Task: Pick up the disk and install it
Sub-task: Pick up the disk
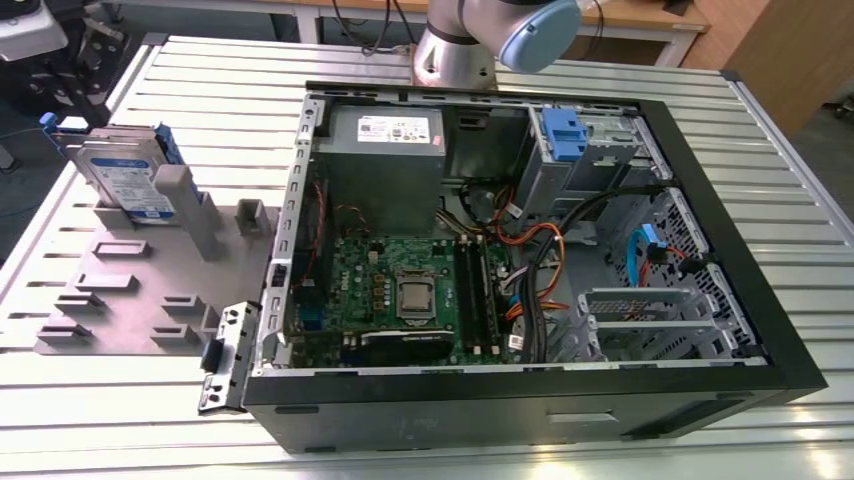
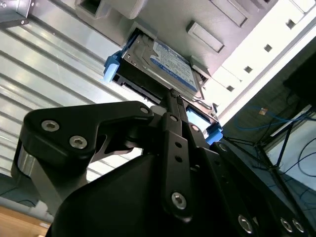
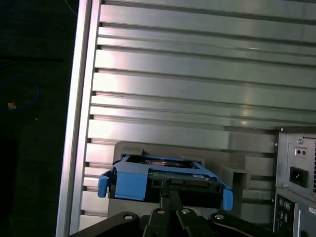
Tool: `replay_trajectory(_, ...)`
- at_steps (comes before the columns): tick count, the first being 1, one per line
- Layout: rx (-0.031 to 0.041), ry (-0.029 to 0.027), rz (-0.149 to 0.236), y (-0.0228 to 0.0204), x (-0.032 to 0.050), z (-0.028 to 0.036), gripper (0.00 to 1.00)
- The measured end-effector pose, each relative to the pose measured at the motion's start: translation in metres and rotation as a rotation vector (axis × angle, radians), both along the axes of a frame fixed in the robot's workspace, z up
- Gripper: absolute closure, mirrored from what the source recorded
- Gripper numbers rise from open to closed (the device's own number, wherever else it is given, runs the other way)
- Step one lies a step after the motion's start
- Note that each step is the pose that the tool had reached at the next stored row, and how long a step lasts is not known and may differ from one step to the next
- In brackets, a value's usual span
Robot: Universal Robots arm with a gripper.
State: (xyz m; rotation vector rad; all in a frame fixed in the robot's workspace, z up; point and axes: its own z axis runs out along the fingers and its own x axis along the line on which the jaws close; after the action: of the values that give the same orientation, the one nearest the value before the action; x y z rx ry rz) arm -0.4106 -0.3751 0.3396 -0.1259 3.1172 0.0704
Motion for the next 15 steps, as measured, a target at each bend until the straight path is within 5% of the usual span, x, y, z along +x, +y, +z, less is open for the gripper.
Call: replay_trajectory(15, 0.0, -0.0001, 0.273, 0.0, 0.0, -0.0003, 0.89)
